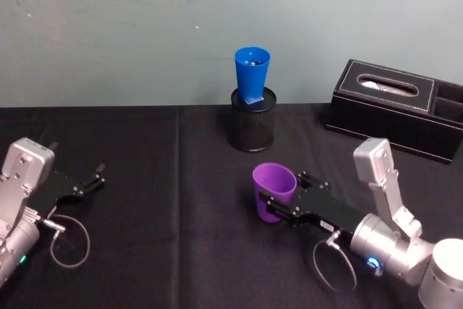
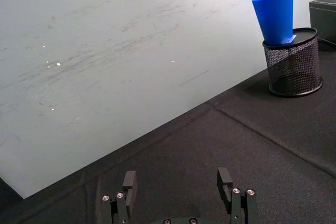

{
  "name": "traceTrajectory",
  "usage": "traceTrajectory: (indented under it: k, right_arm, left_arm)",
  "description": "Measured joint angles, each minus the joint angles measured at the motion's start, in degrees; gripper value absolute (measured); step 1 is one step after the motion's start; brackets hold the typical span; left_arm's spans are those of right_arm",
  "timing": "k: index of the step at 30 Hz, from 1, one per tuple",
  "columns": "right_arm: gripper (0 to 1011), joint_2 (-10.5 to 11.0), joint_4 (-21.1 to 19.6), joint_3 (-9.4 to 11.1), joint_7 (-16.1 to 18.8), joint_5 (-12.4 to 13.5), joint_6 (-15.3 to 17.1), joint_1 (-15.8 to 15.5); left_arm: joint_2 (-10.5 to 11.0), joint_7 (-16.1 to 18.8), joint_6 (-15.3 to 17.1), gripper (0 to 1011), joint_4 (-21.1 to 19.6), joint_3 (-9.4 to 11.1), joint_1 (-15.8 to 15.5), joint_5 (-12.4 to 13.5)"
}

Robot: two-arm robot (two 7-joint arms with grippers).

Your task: Pick up one cup with a gripper and tap it against the other cup.

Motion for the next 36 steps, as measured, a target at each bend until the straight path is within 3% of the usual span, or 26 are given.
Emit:
traceTrajectory:
  k: [18,24,36]
  right_arm:
    - [715,2.89,-7.10,-0.12,3.47,5.67,10.16,8.02]
    - [715,4.39,-9.37,-1.47,3.31,5.65,13.63,10.65]
    - [715,5.78,-10.90,-2.80,2.08,7.15,16.00,11.87]
  left_arm:
    - [0.00,0.00,0.00,1000,0.00,0.00,0.00,0.00]
    - [0.00,0.00,0.00,1000,0.00,0.00,0.00,0.00]
    - [0.00,0.00,0.00,1000,0.00,0.00,0.00,0.00]
